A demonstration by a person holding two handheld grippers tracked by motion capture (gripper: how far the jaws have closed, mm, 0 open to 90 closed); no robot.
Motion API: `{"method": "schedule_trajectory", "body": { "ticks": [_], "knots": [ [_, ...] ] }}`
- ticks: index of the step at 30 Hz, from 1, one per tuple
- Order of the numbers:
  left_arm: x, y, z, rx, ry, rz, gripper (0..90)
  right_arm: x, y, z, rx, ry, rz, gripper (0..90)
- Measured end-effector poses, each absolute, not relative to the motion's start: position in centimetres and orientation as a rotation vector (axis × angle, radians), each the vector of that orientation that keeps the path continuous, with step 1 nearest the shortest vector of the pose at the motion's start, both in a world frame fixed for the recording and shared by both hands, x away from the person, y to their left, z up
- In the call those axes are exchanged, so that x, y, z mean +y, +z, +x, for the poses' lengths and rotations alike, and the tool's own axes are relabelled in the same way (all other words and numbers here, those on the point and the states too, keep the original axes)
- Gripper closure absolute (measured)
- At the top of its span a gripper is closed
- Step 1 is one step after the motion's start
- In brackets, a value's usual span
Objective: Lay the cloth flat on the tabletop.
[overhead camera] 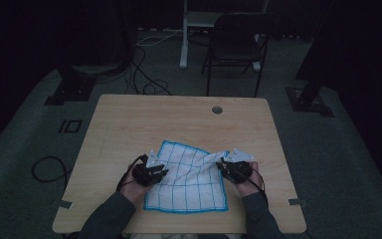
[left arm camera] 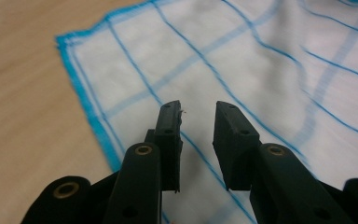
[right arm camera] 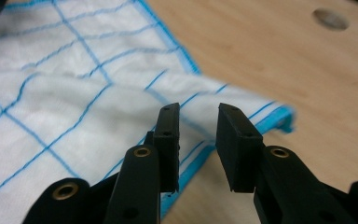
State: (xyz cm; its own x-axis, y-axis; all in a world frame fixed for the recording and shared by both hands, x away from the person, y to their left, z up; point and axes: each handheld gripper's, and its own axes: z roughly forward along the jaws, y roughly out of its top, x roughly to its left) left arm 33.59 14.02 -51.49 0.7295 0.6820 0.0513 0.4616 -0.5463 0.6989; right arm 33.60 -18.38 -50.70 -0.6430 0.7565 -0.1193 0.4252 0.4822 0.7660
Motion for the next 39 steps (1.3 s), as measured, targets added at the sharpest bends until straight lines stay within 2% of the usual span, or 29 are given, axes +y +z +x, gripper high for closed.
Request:
{"method": "schedule_trajectory", "body": {
  "ticks": [6, 15, 18, 28, 39],
  "knots": [
    [13.4, -51.9, 37.6, 0.911, 0.457, 2.242, 73.0, -17.1, -52.6, 33.6, 2.344, 0.993, 0.983, 72.1],
    [12.0, -52.9, 41.1, 0.966, 0.47, 2.272, 74.3, -16.7, -54.0, 34.2, 2.377, 0.978, 1.011, 73.2],
    [12.3, -53.1, 41.9, 1.002, 0.436, 2.249, 74.0, -17.0, -54.1, 34.2, 2.378, 0.993, 1.033, 72.9],
    [13.8, -53.1, 44.3, 1.134, 0.438, 2.186, 75.4, -18.1, -54.1, 33.6, 2.36, 0.99, 1.08, 72.6],
    [14.0, -53.2, 44.7, 1.134, 0.441, 2.179, 72.9, -18.3, -54.1, 34.3, 2.342, 0.974, 1.089, 70.5]
  ]
}}
